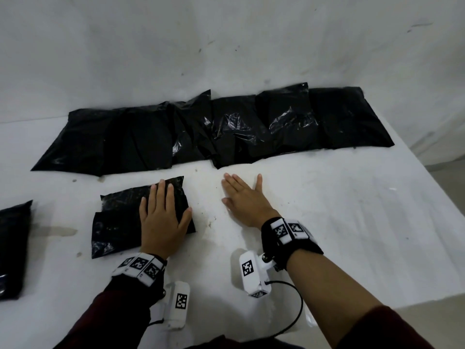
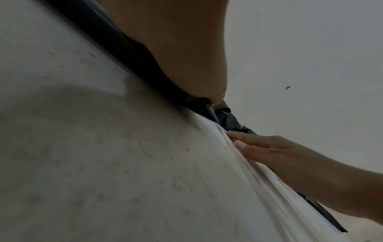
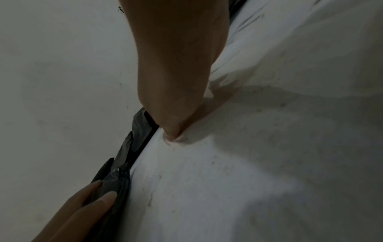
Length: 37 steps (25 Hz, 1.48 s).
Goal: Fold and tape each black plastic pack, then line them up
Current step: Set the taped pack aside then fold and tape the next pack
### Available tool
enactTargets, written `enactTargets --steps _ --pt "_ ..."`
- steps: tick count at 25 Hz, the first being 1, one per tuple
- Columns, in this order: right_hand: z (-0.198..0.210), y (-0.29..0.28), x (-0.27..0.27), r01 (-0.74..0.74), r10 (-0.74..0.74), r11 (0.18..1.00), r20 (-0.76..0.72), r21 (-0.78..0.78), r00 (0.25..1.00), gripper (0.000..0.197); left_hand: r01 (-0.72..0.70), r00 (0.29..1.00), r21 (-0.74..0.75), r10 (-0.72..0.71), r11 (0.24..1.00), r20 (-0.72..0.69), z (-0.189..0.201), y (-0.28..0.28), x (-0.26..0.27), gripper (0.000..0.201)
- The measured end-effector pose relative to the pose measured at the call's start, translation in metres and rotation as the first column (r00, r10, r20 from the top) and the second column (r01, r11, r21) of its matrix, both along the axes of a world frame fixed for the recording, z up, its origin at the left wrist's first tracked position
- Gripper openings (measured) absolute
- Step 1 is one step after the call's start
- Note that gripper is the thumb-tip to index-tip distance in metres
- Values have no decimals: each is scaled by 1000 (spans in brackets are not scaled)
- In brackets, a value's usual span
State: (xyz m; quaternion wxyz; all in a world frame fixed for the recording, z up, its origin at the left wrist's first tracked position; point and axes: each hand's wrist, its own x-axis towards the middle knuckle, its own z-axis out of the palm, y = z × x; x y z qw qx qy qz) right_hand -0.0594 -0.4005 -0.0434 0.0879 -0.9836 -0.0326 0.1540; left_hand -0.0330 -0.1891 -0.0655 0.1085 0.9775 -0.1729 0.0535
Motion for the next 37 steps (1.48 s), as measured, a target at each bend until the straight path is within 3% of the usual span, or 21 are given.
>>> enactTargets --steps 8,14,17,25,37 --pt "3 23 2 -30 30 999 53 -17 998 50 -11 1000 4 11 1000 7 1 -2 0 75" --pt "0 23 30 86 -82 996 173 -18 981 46 -5 1000 6 5 1000 -12 2 0 1 75" --pt "1 21 38 46 -46 999 128 1 991 44 0 1000 7 0 1000 -20 2 1 1 74" --pt "-2 16 37 -54 47 998 191 35 980 30 -4 1000 -21 4 1000 -17 1 1 1 74" --pt "-2 19 62 93 -127 982 202 167 971 19 -1 999 -22 0 1000 -39 10 3 6 76"
